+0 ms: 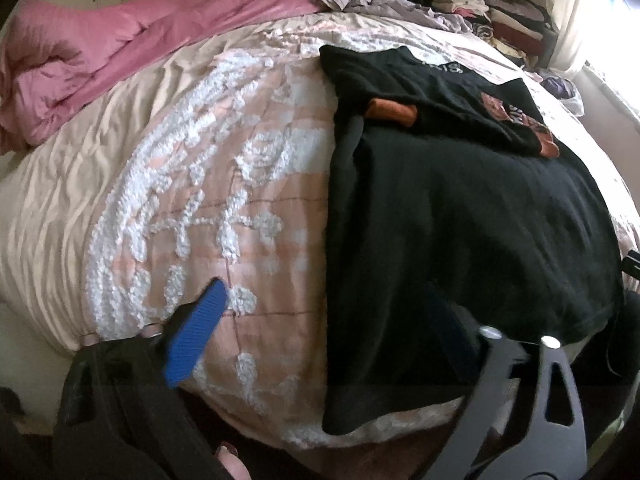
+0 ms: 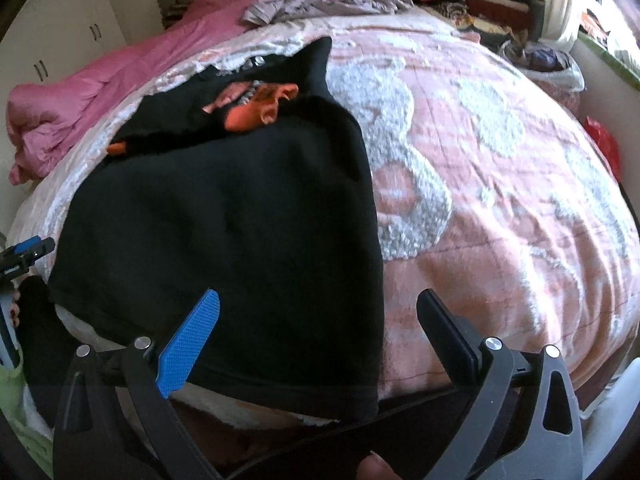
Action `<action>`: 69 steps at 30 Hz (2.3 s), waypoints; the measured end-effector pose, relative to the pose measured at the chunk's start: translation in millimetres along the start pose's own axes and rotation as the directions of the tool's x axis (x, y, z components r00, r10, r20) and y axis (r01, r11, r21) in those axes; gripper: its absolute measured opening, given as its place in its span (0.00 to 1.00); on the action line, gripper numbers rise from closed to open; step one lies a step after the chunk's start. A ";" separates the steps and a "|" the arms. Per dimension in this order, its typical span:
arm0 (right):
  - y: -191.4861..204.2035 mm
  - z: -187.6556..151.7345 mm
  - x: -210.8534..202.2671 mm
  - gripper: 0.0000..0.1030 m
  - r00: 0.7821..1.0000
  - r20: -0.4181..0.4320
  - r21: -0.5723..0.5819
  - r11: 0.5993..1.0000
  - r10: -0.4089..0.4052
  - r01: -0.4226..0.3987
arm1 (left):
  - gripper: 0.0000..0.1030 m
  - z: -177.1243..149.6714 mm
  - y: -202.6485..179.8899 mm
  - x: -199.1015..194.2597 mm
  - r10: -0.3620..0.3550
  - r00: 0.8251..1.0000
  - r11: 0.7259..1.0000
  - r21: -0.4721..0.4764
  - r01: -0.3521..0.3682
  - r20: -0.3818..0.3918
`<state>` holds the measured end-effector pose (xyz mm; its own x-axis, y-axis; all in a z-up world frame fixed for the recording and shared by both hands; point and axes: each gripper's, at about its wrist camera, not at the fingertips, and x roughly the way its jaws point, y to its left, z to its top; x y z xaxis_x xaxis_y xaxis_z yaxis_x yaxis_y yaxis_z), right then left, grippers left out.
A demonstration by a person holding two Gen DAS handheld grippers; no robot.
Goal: Fold small clothes
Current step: 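Move both tools to the sweatshirt hem and close them on it, then lift the hem with both tools, fold it toward the collar, open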
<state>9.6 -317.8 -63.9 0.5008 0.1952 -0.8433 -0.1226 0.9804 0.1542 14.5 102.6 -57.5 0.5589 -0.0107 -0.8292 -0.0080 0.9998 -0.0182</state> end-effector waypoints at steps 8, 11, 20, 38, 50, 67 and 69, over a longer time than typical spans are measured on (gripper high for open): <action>-5.5 -2.5 10.6 0.94 1.000 -0.021 0.022 1.000 -0.004 0.005 | 0.54 -2.8 0.3 2.4 -0.030 0.999 0.999 -0.013 0.030 -0.025; -7.8 -2.8 12.6 0.90 1.000 -0.023 0.032 0.999 -0.003 0.004 | 0.49 -5.9 0.0 2.1 -0.036 0.999 0.999 -0.007 0.036 -0.034; -5.1 -3.2 6.6 0.23 1.000 -0.005 -0.011 1.000 0.025 -0.026 | 0.11 -18.9 -9.3 7.0 -0.091 0.992 0.996 0.012 0.092 -0.091; -13.0 -4.6 -0.4 0.09 0.998 0.031 0.010 0.998 0.061 -0.061 | 0.04 -14.3 -10.0 6.0 -0.108 0.991 0.994 0.020 0.110 -0.082; -9.2 33.7 -56.5 0.09 0.960 0.231 0.032 0.985 0.161 -0.172 | 0.03 34.6 2.4 -40.3 -0.149 0.985 0.989 -0.015 0.150 0.084; -23.9 116.0 -40.7 0.09 0.926 0.339 0.076 0.977 0.164 -0.201 | 0.03 111.0 7.6 -30.3 -0.143 0.970 0.983 -0.086 0.162 0.198; -27.8 125.6 -36.4 0.09 0.925 0.346 0.086 0.976 0.158 -0.199 | 0.03 118.7 8.9 -26.0 -0.142 0.968 0.981 -0.099 0.165 0.205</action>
<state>102.4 -348.9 27.2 0.7401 0.3450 -0.5773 -0.1457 0.9203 0.3631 98.3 113.8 30.3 0.7125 -0.1489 -0.6857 0.0020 0.9777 -0.2102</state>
